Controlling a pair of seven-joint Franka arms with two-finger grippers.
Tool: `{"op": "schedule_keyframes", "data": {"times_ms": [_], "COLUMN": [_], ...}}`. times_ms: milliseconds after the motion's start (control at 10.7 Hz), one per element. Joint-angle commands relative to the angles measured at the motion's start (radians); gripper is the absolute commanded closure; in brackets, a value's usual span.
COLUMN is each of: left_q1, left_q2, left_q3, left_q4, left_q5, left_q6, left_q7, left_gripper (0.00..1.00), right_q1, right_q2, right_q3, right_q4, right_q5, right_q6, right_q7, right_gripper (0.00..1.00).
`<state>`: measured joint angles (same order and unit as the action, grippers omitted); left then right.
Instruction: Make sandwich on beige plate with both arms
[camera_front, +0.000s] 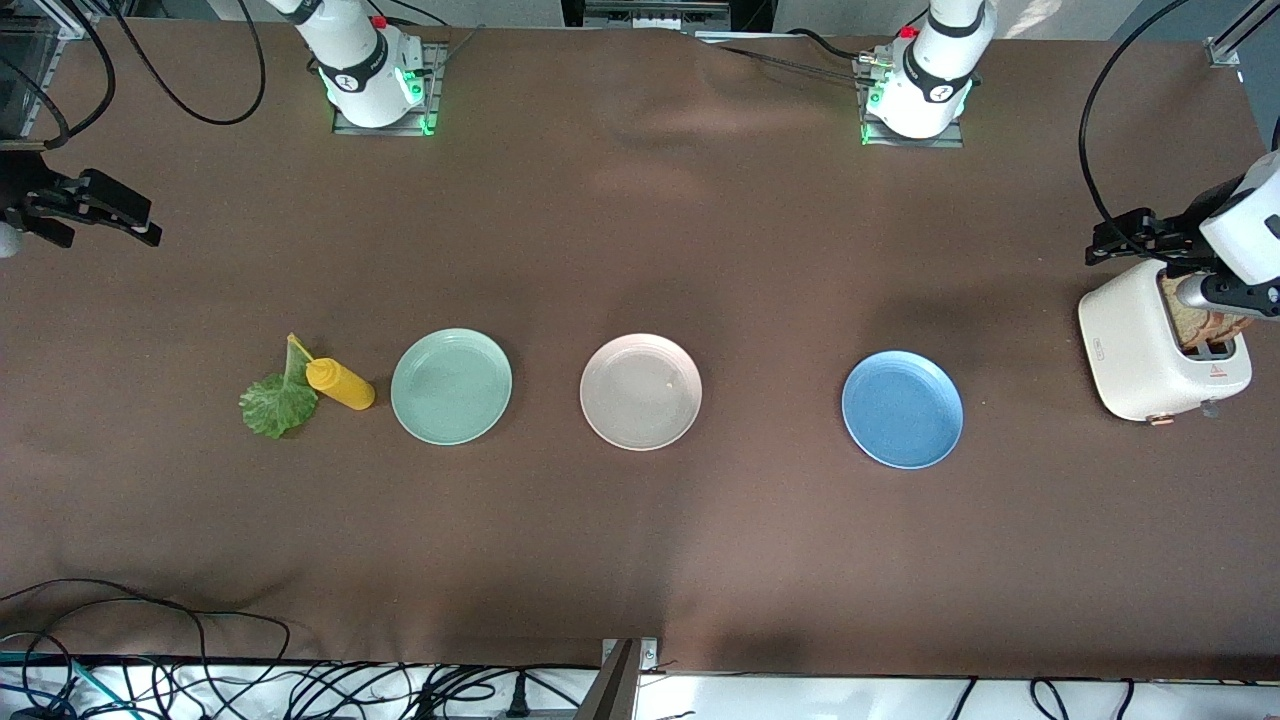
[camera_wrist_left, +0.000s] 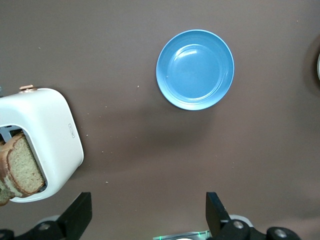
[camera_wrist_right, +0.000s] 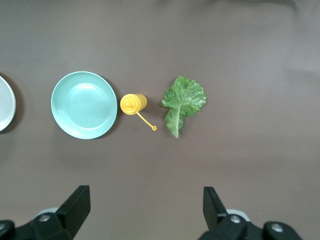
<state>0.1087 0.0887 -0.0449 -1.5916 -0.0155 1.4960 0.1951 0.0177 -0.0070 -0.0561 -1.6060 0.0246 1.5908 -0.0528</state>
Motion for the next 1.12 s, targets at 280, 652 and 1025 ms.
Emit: {"op": "schedule_keyframes", "data": {"times_ms": [280, 652, 1025], "left_q1": [0.006, 0.008, -0.001], "left_q2": [-0.001, 0.008, 0.022], "left_q3": [-0.006, -0.004, -0.009], "left_q4": [-0.008, -0.010, -0.007], "left_q5": [0.003, 0.009, 0.032], "left_q6": [0.029, 0.032, 0.044], "left_q7": [0.009, 0.010, 0.009], "left_gripper": [0.00, 0.00, 0.00], "right_q1": [0.001, 0.001, 0.002], "right_q2": [0.004, 0.004, 0.004], "right_q3": [-0.001, -0.001, -0.001], "right_q4": [0.023, 0.023, 0.023], "right_q5": [-0.011, -0.012, -0.011], "right_q6": [-0.011, -0.012, -0.012], "right_q7": [0.007, 0.007, 0.007], "right_gripper": [0.00, 0.00, 0.00]}}
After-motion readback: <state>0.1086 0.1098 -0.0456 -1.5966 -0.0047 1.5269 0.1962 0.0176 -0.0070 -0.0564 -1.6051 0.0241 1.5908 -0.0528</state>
